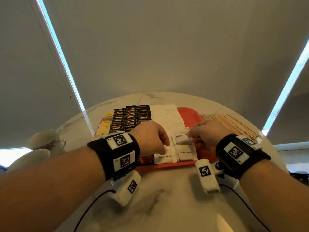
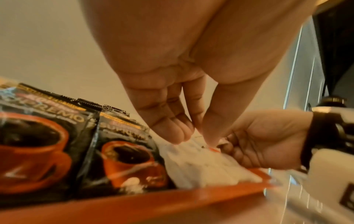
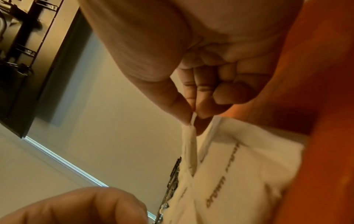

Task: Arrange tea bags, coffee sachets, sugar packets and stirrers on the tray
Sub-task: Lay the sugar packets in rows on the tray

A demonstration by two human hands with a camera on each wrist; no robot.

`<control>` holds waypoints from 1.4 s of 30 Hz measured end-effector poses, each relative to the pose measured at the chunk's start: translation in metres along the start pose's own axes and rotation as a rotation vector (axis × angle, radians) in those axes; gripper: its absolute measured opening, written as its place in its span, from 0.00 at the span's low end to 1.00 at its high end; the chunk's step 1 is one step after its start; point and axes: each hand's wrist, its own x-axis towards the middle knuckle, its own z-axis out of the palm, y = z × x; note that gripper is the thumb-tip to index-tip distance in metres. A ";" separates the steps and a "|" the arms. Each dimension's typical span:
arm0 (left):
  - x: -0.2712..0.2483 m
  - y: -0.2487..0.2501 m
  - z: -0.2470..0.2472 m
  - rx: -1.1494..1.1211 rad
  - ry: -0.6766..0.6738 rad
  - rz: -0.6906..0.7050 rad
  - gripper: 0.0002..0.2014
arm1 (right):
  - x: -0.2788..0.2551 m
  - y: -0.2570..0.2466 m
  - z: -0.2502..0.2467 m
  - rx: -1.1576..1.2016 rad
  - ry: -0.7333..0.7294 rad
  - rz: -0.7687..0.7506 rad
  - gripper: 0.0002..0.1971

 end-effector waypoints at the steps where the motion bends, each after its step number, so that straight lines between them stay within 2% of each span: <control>1: 0.001 0.000 0.002 0.028 -0.015 -0.009 0.09 | 0.001 0.001 0.001 -0.015 0.003 -0.002 0.07; 4: 0.004 0.002 0.009 0.120 -0.068 -0.032 0.14 | 0.002 0.002 0.003 -0.084 0.018 0.007 0.04; 8: 0.006 0.007 0.012 0.192 -0.068 -0.017 0.18 | 0.000 0.005 0.003 -0.112 0.036 0.011 0.05; 12: 0.009 0.013 0.013 0.212 -0.054 -0.008 0.26 | -0.002 0.007 0.006 0.064 0.103 -0.035 0.09; 14: 0.010 0.017 0.016 0.219 -0.057 -0.004 0.30 | 0.000 0.009 0.008 0.183 0.093 -0.050 0.14; 16: 0.010 0.021 0.019 0.242 -0.074 0.004 0.34 | -0.004 0.007 0.013 0.204 0.048 -0.077 0.22; 19: 0.010 0.026 0.025 0.278 -0.066 0.042 0.31 | -0.009 0.007 0.018 0.269 0.017 -0.089 0.28; 20: 0.010 0.028 0.027 0.291 -0.067 0.052 0.31 | -0.010 0.008 0.019 0.293 -0.015 -0.057 0.32; 22: 0.010 0.029 0.028 0.304 -0.074 0.057 0.31 | -0.004 0.014 0.023 0.374 -0.091 -0.008 0.46; 24: 0.010 0.029 0.028 0.293 -0.079 0.058 0.30 | 0.003 0.020 0.026 0.428 -0.115 -0.006 0.53; 26: 0.010 0.028 0.028 0.272 -0.079 0.057 0.30 | 0.003 0.020 0.026 0.449 -0.099 0.005 0.50; 28: 0.010 0.024 0.027 0.238 -0.068 0.053 0.31 | 0.000 0.019 0.026 0.441 -0.083 0.018 0.43; 31: 0.010 0.019 0.024 0.165 -0.026 0.043 0.30 | 0.002 0.018 0.020 0.415 -0.057 0.006 0.21; 32: 0.010 0.017 0.022 0.155 -0.012 0.035 0.28 | 0.000 0.014 0.016 0.399 -0.043 0.002 0.17; 36: 0.007 0.010 0.014 0.158 -0.006 0.015 0.20 | 0.008 -0.001 0.011 0.474 -0.014 0.008 0.28; 40: 0.001 0.006 0.008 0.121 0.031 0.083 0.11 | 0.012 -0.006 0.016 0.460 -0.078 0.051 0.18; 42: -0.004 0.003 0.007 0.152 0.017 0.090 0.11 | 0.021 -0.007 0.016 0.493 -0.102 0.023 0.26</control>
